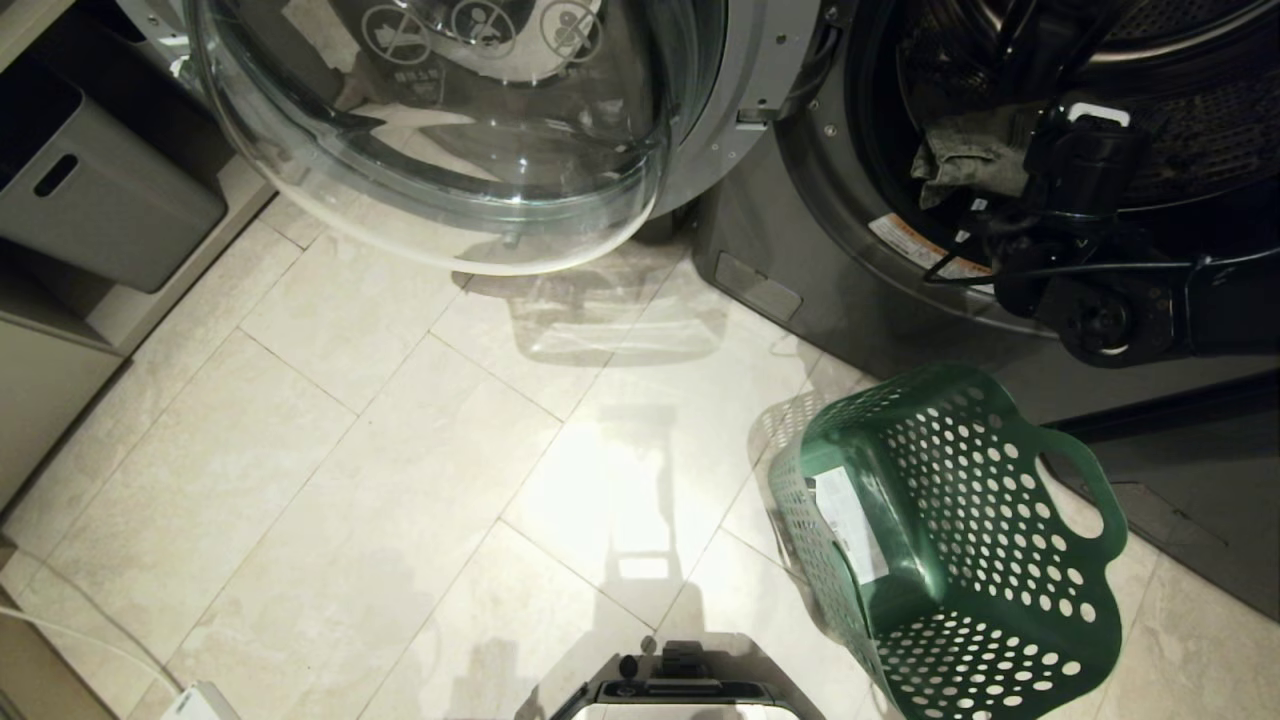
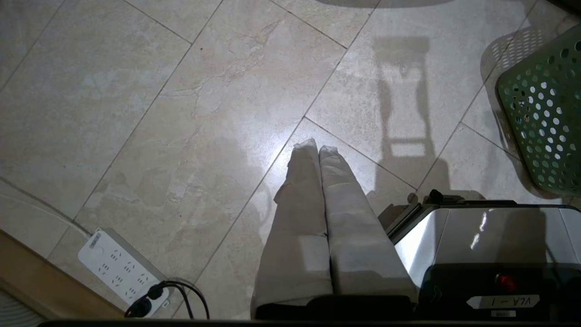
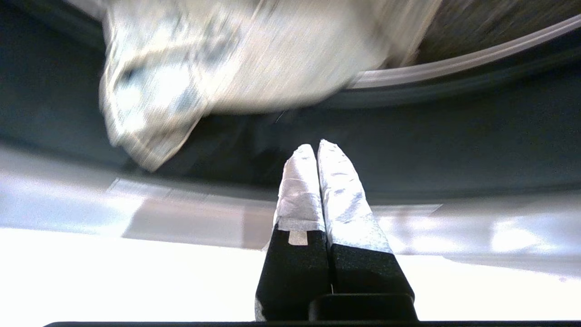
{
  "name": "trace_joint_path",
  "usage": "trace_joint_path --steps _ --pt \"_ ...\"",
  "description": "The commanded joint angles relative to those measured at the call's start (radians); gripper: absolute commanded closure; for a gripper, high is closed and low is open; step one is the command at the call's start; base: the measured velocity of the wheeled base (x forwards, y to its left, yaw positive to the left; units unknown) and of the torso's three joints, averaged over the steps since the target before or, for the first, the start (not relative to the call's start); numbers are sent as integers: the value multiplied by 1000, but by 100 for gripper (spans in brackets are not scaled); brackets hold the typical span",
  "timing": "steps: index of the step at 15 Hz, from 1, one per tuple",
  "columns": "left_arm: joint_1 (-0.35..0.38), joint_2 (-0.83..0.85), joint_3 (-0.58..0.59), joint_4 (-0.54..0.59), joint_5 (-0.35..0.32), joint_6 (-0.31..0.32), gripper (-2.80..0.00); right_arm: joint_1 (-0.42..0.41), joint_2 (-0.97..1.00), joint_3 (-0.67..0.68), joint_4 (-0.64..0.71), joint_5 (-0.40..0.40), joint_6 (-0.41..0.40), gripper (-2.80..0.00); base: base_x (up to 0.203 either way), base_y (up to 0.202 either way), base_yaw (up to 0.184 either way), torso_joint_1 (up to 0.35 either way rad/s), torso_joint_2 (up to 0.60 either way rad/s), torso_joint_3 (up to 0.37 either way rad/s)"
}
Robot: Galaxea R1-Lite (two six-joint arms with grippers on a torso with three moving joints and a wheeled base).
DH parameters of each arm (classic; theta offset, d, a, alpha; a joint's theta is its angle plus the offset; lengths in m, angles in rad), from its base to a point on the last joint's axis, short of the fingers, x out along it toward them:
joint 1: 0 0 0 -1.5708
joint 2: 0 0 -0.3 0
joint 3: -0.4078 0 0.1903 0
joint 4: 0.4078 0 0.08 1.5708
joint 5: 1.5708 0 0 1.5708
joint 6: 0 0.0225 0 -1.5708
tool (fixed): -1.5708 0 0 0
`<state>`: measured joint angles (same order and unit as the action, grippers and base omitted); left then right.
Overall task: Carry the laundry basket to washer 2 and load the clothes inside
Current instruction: Place the clothes into the washing machine
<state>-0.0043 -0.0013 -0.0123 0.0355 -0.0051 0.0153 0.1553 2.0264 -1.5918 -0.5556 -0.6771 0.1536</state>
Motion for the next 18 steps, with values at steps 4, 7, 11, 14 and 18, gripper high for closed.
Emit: trace_joint_path --steps 4,7,11,14,18 --pt "0 1 0 0 0 0 0 -2 87 -125 27 16 47 0 0 0 0 0 0 0" --pt "0 1 0 1 1 0 0 -2 151 -207 29 32 57 0 0 0 0 0 0 0" --pt "0 1 0 1 -1 0 0 -6 240 -319 32 78 71 0 0 0 0 0 0 0" --pt "0 1 0 0 1 0 0 -8 239 -363 -6 72 75 0 0 0 0 0 0 0" --pt "0 1 0 0 1 0 0 -41 234 -363 -101 55 72 0 0 0 0 0 0 0"
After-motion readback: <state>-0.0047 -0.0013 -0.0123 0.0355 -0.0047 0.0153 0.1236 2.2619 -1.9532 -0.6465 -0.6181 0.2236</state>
